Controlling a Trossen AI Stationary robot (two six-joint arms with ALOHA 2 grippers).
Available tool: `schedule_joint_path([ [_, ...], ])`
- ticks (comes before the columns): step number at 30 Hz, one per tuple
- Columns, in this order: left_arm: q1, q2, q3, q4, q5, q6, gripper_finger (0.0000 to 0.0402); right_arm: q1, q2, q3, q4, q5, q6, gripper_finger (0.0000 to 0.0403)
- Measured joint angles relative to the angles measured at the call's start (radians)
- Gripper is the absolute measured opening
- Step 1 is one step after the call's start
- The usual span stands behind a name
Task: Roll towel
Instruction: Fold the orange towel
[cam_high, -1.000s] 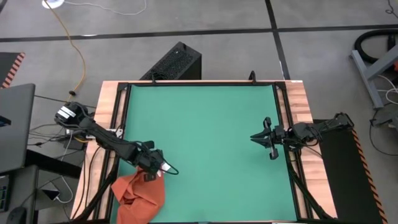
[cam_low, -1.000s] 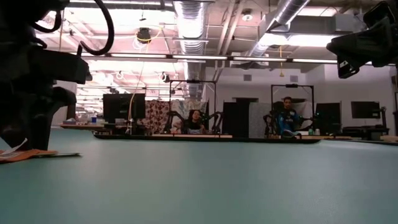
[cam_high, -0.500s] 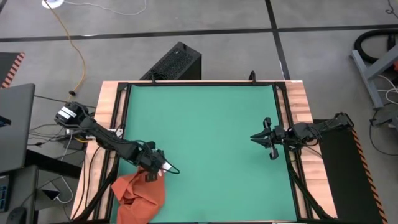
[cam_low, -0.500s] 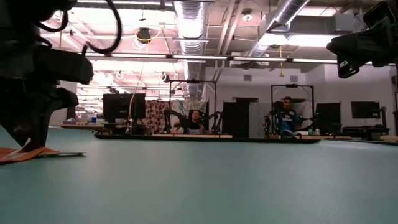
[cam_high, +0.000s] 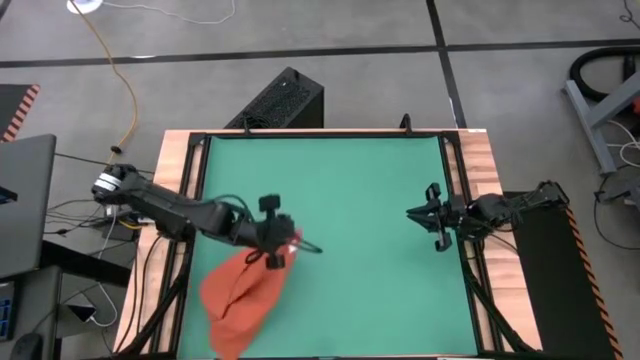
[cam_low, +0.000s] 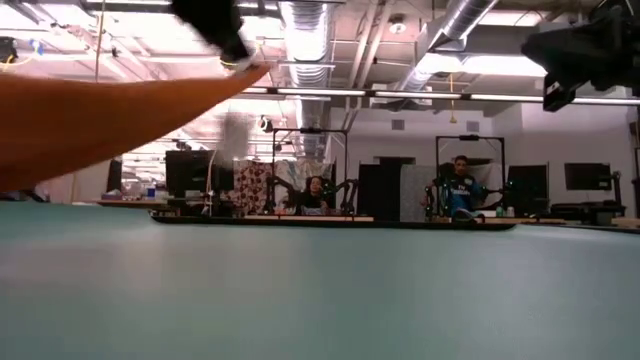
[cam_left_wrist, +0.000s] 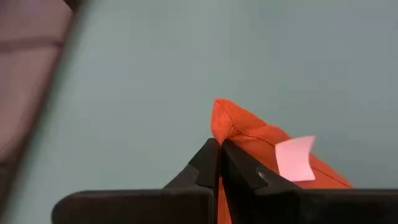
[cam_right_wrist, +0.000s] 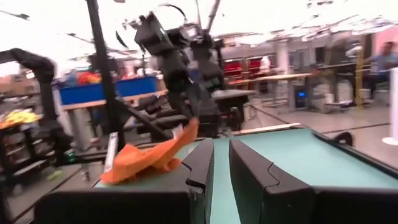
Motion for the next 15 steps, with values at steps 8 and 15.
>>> schedule_joint_path([
  [8,0.109,-0.001,0.218,0.002,-0.039,0.239,0.0,-0.009,0.087,0.0,-0.004,0.174,0.049,0.0075],
  [15,0.181,-0.002,0.261,0.002,-0.039,0.269,0.0,-0.079,0.357,0.0,0.017,0.203,0.309,0.0075],
])
